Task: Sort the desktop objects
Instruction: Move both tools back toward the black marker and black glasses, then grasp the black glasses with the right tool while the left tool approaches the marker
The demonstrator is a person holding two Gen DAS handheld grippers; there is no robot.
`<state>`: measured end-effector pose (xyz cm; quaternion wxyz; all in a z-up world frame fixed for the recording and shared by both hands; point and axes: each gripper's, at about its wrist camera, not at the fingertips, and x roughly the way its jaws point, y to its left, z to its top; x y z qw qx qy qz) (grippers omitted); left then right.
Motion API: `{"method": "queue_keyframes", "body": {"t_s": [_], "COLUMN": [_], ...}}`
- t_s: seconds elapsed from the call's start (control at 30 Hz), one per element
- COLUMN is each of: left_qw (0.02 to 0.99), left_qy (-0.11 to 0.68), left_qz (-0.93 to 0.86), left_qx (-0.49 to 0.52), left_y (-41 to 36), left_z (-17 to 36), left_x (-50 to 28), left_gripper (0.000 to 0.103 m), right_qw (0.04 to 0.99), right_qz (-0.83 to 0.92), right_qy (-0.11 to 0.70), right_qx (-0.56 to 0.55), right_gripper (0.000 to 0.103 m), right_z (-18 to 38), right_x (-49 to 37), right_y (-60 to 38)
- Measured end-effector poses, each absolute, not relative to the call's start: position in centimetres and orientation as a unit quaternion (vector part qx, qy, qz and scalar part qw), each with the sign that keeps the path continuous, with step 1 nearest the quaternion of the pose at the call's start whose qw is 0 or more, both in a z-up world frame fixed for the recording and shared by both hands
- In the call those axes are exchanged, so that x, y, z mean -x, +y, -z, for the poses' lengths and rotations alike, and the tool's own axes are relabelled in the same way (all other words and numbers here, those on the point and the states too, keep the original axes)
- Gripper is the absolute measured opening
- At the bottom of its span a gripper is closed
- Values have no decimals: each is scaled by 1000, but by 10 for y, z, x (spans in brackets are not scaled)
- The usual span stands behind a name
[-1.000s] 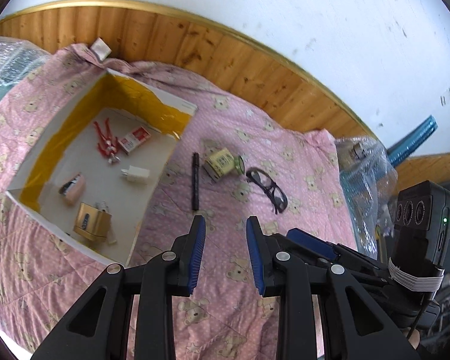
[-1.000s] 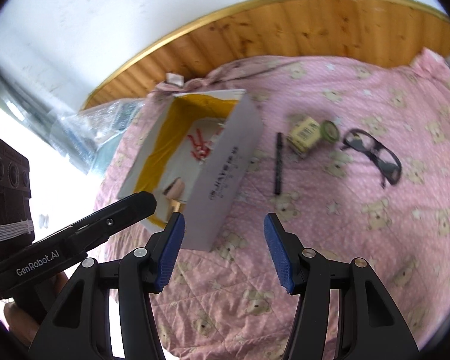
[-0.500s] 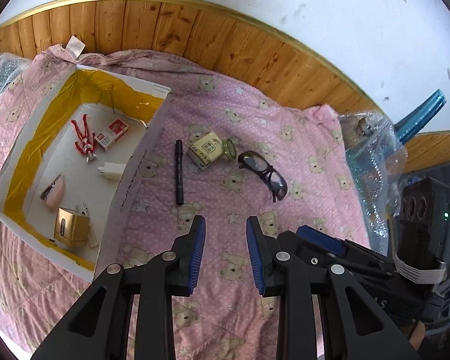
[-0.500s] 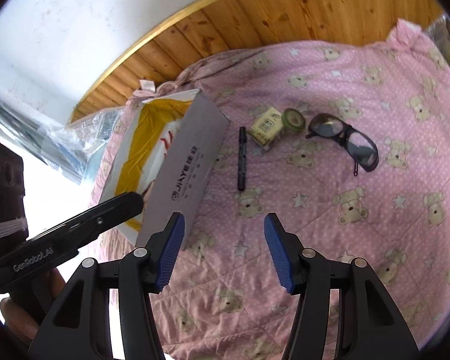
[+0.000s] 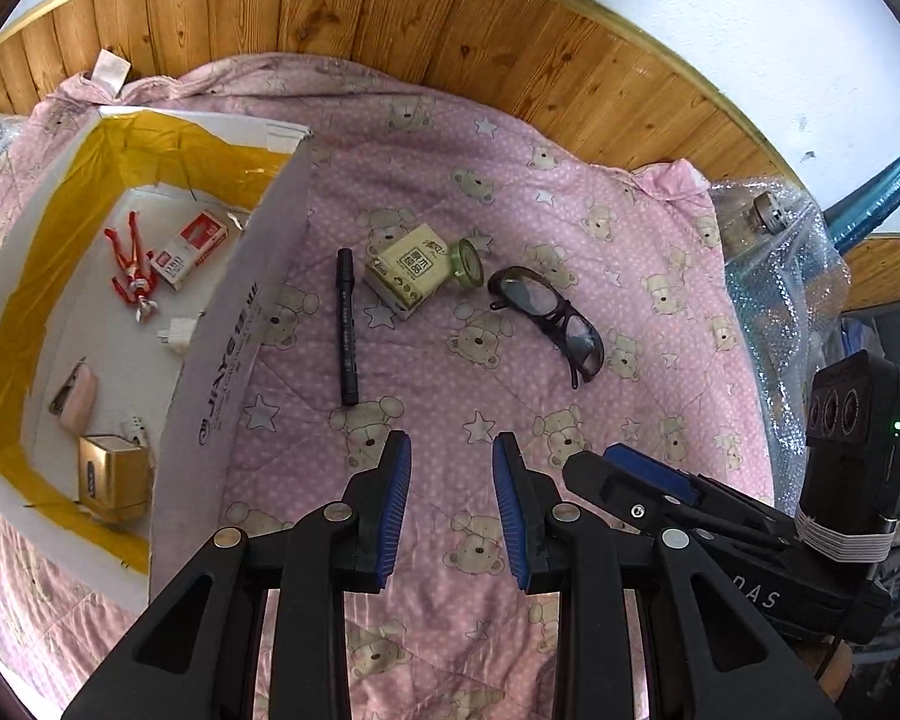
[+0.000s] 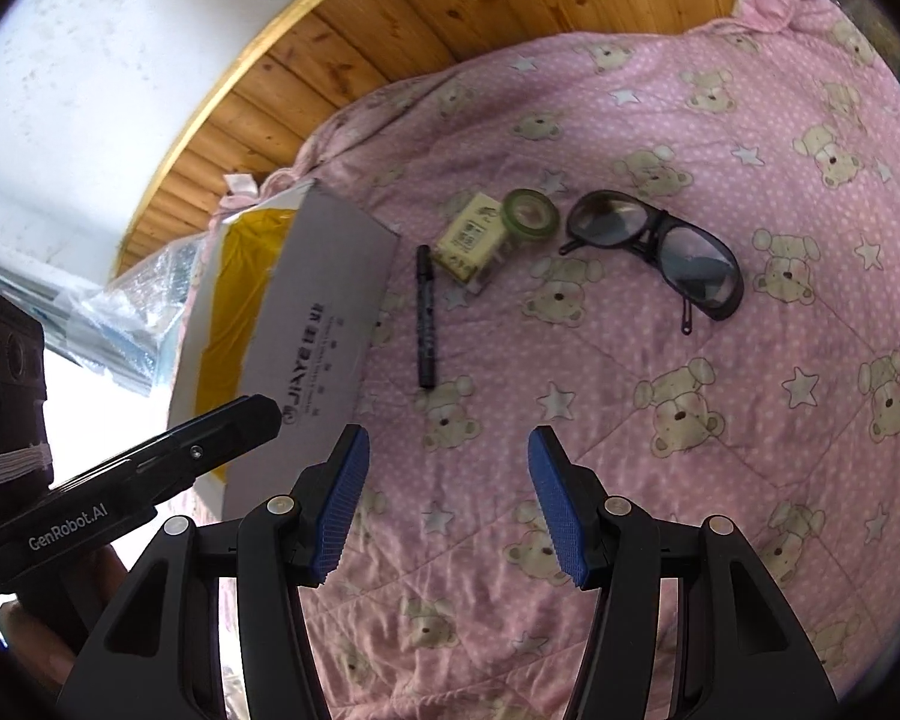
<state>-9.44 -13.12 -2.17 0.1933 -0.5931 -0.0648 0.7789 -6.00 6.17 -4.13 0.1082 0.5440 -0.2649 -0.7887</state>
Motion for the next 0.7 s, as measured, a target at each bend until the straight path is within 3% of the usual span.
{"method": "queue_keyframes", "body": {"t_s": [0.7], "left_qw": [167], "left_qy": [-85], "left_qz": [-759], "left_qx": [623], "left_y": [-132], "left_z": [79], "left_x": [140], "left_gripper": [30], "right_qw": [78], "right_qz": [777], "right_qy": [-265], "right_qx": [-566], "right_gripper": [58], "right_z": [78], "right_x": [107], "right_y": [99]}}
